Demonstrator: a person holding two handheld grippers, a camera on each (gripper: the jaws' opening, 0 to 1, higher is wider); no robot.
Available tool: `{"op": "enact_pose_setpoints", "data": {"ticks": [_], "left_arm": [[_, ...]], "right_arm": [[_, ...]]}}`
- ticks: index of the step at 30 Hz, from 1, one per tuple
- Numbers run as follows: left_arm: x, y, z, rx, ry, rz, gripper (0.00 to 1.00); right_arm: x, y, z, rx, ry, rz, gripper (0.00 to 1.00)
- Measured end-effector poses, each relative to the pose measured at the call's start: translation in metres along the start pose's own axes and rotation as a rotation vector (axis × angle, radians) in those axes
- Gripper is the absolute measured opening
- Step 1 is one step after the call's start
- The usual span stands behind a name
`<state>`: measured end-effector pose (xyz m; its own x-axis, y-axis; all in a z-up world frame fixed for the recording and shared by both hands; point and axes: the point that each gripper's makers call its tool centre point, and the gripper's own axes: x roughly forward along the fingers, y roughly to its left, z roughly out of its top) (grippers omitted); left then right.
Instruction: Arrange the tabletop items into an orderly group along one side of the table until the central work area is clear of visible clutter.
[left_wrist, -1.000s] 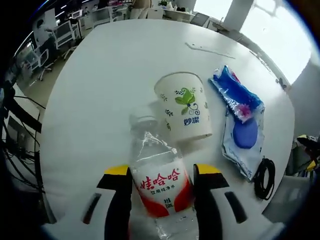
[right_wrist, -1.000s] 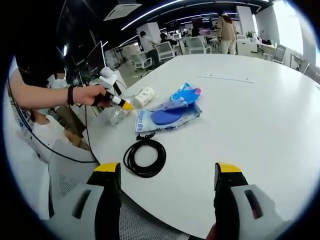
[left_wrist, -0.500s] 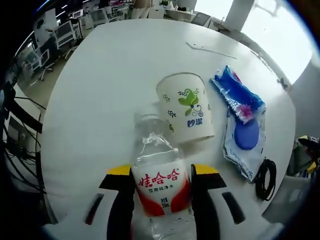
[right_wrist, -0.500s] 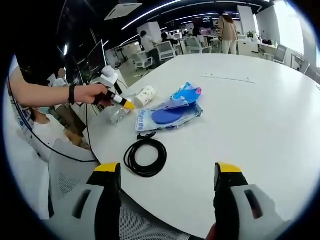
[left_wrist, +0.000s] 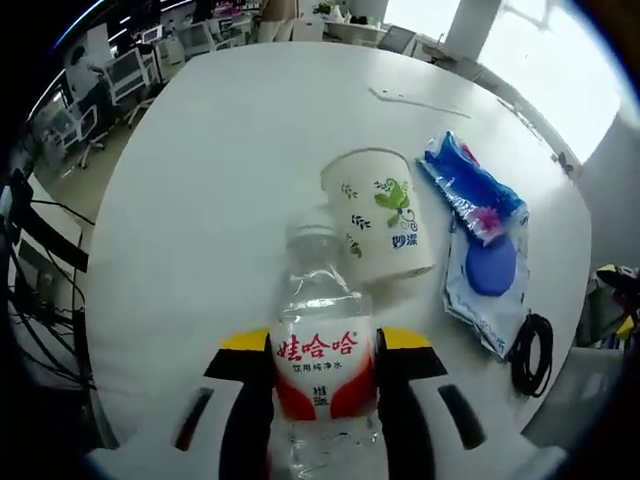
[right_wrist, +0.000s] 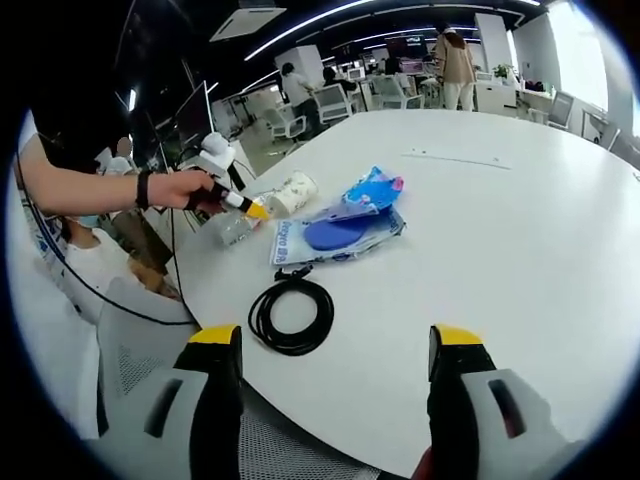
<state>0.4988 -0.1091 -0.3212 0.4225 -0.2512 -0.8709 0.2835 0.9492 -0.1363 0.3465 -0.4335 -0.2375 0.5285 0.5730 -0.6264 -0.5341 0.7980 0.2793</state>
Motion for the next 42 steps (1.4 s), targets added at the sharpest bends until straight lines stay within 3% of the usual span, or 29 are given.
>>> {"op": "enact_pose_setpoints", "data": {"ticks": [22,42], "left_arm": [[-0.01,0.005,0.001,-0.006,-0.031,0.012,0.38],[-0.032,0.011,0.007,-0.032,-0.116,0.026,0.38]], "right_arm": [[0.001,0.002,0.003,-0.006,-0.007,0.005,0.75],[0.004,0.007,0.006,-0.029,-0.006,0.025,0.75]]}}
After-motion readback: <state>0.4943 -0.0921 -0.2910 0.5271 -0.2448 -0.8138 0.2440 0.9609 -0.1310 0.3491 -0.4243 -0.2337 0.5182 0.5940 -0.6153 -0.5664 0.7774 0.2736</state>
